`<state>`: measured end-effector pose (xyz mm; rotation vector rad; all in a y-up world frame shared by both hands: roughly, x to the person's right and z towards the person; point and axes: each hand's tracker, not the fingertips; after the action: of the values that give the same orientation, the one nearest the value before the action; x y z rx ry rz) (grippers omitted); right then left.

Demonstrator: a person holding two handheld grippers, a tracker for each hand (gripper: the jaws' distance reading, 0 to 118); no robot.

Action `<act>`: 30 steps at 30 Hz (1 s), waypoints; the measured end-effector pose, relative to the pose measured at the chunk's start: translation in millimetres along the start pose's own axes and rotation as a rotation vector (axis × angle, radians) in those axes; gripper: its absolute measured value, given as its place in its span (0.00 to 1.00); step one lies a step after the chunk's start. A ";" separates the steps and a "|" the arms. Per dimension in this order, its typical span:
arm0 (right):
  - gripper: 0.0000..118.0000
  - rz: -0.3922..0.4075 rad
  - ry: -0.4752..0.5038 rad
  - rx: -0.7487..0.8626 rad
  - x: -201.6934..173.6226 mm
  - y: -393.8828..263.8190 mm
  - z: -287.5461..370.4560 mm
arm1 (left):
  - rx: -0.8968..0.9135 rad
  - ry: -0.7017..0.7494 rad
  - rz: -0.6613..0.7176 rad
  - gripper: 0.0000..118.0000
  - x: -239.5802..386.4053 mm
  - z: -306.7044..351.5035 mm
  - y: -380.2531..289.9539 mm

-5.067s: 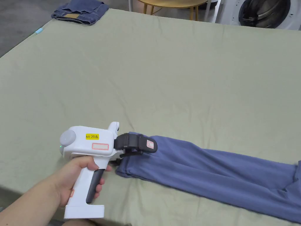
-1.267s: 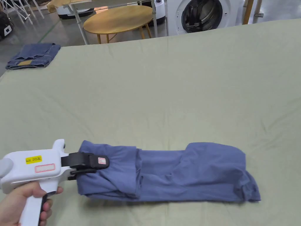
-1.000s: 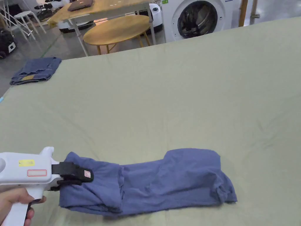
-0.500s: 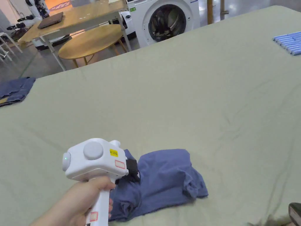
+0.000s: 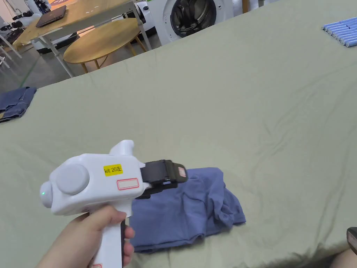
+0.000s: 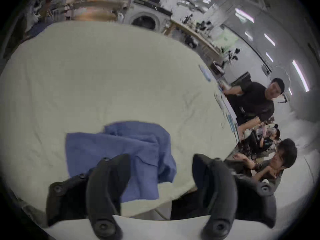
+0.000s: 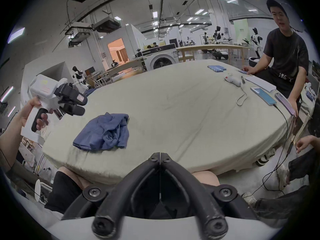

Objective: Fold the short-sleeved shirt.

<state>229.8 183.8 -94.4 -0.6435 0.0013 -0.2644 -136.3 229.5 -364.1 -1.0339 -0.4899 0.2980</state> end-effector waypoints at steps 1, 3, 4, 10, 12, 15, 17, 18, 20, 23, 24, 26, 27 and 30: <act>0.00 0.004 0.005 -0.002 -1.6 0.9 -2.2 | -0.010 0.047 -0.005 0.08 -1.3 -3.4 -4.4; 0.00 0.012 0.014 -0.004 -5.6 1.6 -4.1 | -0.106 0.147 -0.043 0.01 -5.3 -25.6 -18.5; 0.00 0.020 0.021 -0.006 -7.5 2.3 -3.8 | -0.137 0.169 -0.046 0.00 -6.1 -36.7 -28.0; 0.00 0.054 0.008 -0.005 -14.0 1.0 3.7 | -0.228 0.169 -0.056 0.00 10.6 -108.5 -53.2; 0.00 0.059 0.000 -0.010 -15.3 -0.3 5.8 | -0.218 0.150 -0.029 0.00 20.7 -121.0 -48.4; 0.00 0.073 -0.004 -0.027 -20.0 -1.5 5.3 | -0.241 0.037 -0.037 0.00 38.6 -138.4 -38.4; 0.00 0.083 -0.001 -0.042 -25.8 -0.4 1.6 | -0.269 -0.007 -0.062 0.00 39.1 -150.8 -30.4; 0.00 0.089 0.004 -0.048 -28.9 0.5 0.1 | -0.275 -0.002 -0.053 0.00 37.4 -149.3 -25.7; 0.00 0.119 0.025 -0.061 -40.5 4.0 -2.2 | -0.212 -0.117 0.005 0.00 29.9 -126.1 -15.2; 0.00 0.167 0.054 -0.092 -56.1 8.3 -14.2 | -0.070 -0.221 0.022 0.00 13.0 -69.4 -7.1; 0.00 0.183 0.071 -0.104 -61.8 11.0 -20.3 | -0.027 -0.227 0.000 0.00 5.3 -49.6 -8.1; 0.00 0.219 0.144 -0.129 -77.2 19.5 -37.2 | 0.090 -0.201 -0.038 0.00 -21.1 1.1 -19.8; 0.00 0.230 0.189 -0.138 -83.4 23.9 -45.8 | 0.126 -0.176 -0.035 0.00 -33.5 16.0 -27.4; 0.00 0.261 0.397 -0.190 -108.9 43.9 -86.4 | 0.168 -0.142 0.019 0.00 -84.1 48.1 -59.0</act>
<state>128.0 192.9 -198.4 -0.7621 0.4936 -0.1363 -232.7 198.1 -313.1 -0.8578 -0.5731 0.4245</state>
